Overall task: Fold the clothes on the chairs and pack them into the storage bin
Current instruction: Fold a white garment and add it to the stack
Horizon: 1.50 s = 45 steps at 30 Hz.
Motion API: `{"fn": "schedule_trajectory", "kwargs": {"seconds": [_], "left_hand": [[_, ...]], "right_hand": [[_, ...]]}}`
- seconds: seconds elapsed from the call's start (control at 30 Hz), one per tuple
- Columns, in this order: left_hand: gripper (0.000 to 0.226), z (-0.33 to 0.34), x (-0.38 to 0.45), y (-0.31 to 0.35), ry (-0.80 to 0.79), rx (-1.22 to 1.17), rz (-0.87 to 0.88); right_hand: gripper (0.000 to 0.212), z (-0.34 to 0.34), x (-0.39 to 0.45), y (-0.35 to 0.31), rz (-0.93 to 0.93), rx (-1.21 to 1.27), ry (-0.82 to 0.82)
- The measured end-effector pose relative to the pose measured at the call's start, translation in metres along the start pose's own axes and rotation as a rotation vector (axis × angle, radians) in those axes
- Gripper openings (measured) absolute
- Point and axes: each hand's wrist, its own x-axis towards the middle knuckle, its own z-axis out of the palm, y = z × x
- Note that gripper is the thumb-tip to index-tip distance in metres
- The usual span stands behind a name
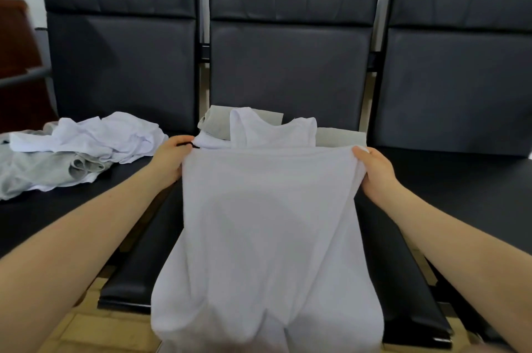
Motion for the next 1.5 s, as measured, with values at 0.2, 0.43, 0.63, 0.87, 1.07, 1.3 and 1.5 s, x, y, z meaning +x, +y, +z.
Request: {"fn": "schedule_trajectory", "kwargs": {"seconds": [0.2,0.43,0.63,0.87,1.07,1.3,1.5], "left_hand": [[0.031,-0.018,0.013,-0.011,0.113,0.018,0.031],[0.03,-0.054,0.016,-0.044,0.029,1.038,0.36],[0.02,-0.043,0.008,-0.051,-0.022,1.092,0.341],[0.032,-0.033,0.0,-0.051,-0.093,1.019,0.233],[0.023,-0.041,-0.014,-0.044,-0.052,1.481,0.3],[0.033,-0.031,-0.054,-0.018,-0.102,1.208,0.273],[0.018,-0.022,-0.124,0.006,-0.237,1.115,0.314]], "right_hand": [[0.015,0.011,0.007,0.007,0.034,0.004,0.003],[0.013,-0.001,0.021,0.021,-0.114,-0.558,0.018],[0.022,-0.001,0.022,0.015,-0.154,-0.531,-0.006],[0.017,0.012,0.011,0.015,-0.122,-0.487,-0.22],[0.024,-0.012,0.02,0.01,-0.386,-1.444,-0.03],[0.032,-0.009,-0.002,0.007,-0.253,-1.42,-0.164],[0.032,0.001,-0.051,-0.003,-0.399,-1.226,-0.188]]}}
